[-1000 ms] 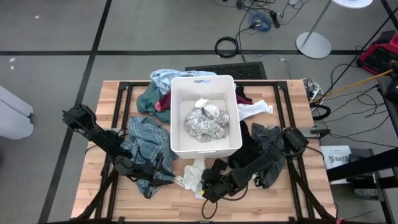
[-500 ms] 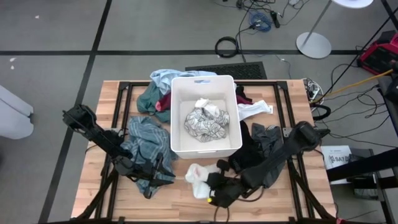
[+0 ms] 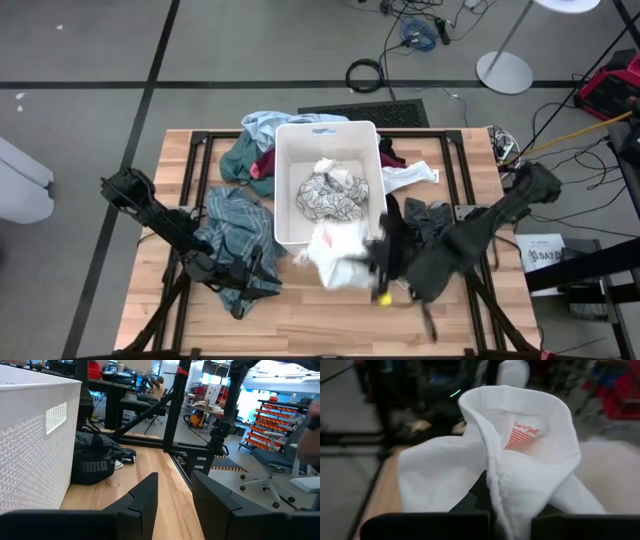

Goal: Sort clothes
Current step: Put the white short into the white laundry organizer

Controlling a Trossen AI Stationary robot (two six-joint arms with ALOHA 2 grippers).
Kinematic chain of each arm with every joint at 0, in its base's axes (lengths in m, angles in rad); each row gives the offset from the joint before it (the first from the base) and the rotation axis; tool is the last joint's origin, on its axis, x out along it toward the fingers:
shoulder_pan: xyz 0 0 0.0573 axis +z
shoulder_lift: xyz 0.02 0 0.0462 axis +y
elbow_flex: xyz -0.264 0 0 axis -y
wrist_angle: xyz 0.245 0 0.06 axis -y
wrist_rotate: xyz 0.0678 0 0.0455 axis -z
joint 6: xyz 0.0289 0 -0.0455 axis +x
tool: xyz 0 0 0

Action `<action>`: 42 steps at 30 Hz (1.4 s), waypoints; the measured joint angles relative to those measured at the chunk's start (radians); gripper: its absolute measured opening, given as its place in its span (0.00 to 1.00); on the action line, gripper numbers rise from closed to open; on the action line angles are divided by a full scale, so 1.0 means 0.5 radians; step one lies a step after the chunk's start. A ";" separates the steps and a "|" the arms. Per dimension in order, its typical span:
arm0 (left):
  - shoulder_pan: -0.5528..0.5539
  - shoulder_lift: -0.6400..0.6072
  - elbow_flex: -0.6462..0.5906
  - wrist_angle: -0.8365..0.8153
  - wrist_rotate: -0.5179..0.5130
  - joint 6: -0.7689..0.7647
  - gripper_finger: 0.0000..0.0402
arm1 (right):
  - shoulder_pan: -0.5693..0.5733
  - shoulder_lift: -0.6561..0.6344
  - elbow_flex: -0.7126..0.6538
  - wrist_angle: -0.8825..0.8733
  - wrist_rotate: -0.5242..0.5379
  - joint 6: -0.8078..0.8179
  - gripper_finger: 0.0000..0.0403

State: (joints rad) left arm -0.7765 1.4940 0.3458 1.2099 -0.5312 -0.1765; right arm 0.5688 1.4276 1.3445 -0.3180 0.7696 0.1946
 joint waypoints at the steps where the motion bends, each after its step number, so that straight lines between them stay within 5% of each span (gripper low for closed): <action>1: 0.000 0.000 0.000 -0.001 0.000 0.000 0.31 | -0.066 -0.060 0.000 -0.002 -0.005 -0.049 0.03; 9: 0.008 0.000 0.000 -0.015 0.000 0.000 0.31 | -0.823 -0.323 0.002 0.002 -0.501 -0.233 0.03; 19: 0.080 0.000 0.000 -0.038 0.000 -0.001 0.31 | -1.605 -0.069 0.002 -0.028 -1.447 -0.029 0.03; 23: 0.087 0.000 0.000 -0.037 0.000 -0.001 0.31 | -1.675 0.086 0.002 -0.106 -1.735 0.010 0.03; 29: 0.087 0.000 0.000 -0.033 0.000 -0.001 0.31 | -1.676 0.218 0.002 -0.170 -1.774 0.007 0.06; 36: 0.087 0.000 0.000 -0.029 0.000 -0.001 0.31 | -1.670 0.217 0.002 -0.280 -2.124 0.043 0.21; 42: 0.087 0.000 0.000 -0.029 0.000 -0.001 0.31 | -1.655 0.217 0.002 -0.311 -2.124 0.026 0.41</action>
State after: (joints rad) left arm -0.7330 1.4940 0.3458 1.1954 -0.5312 -0.1768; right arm -0.2588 1.5360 1.3457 -0.4737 -0.2923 0.2078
